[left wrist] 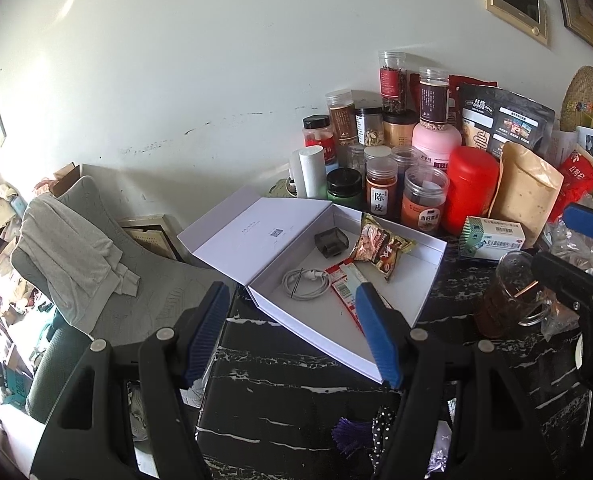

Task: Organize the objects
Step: 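Withdraw both grippers from the white box back over the table, then move left gripper to lavender drawstring pouch while right gripper moves to white patterned tissue pack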

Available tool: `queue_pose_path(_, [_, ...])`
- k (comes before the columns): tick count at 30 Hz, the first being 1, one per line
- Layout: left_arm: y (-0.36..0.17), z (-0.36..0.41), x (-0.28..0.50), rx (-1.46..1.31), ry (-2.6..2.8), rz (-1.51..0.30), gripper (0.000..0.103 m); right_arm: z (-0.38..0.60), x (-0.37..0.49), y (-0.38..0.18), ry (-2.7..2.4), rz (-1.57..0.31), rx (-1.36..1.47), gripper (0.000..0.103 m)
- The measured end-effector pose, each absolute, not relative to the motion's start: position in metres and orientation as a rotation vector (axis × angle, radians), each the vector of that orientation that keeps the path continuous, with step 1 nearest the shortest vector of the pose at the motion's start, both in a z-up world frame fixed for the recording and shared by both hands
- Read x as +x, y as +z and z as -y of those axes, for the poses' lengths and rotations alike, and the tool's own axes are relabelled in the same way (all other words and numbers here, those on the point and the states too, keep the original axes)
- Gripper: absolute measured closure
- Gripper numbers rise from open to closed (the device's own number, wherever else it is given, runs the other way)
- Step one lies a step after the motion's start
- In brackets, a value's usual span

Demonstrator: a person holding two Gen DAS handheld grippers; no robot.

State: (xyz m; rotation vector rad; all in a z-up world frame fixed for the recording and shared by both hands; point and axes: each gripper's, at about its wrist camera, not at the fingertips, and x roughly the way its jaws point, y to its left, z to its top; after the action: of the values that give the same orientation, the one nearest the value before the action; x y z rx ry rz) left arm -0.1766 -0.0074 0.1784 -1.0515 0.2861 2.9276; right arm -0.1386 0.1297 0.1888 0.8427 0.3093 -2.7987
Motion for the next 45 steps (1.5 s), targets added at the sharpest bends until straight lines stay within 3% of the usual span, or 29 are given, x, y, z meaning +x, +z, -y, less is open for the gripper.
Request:
queue_pose_path(19, [0.150,-0.019,-0.081,-1.039,2.894,-0.274,0.037,-0.146,-0.073,0.159,-2.750,-0.256,0.853,0.044])
queue_pose_path(45, [0.070,-0.041,-0.036,-1.134,2.732,-0.247,0.032,-0.161,-0.028,0.080,-2.628,-0.226,0.986,0.044])
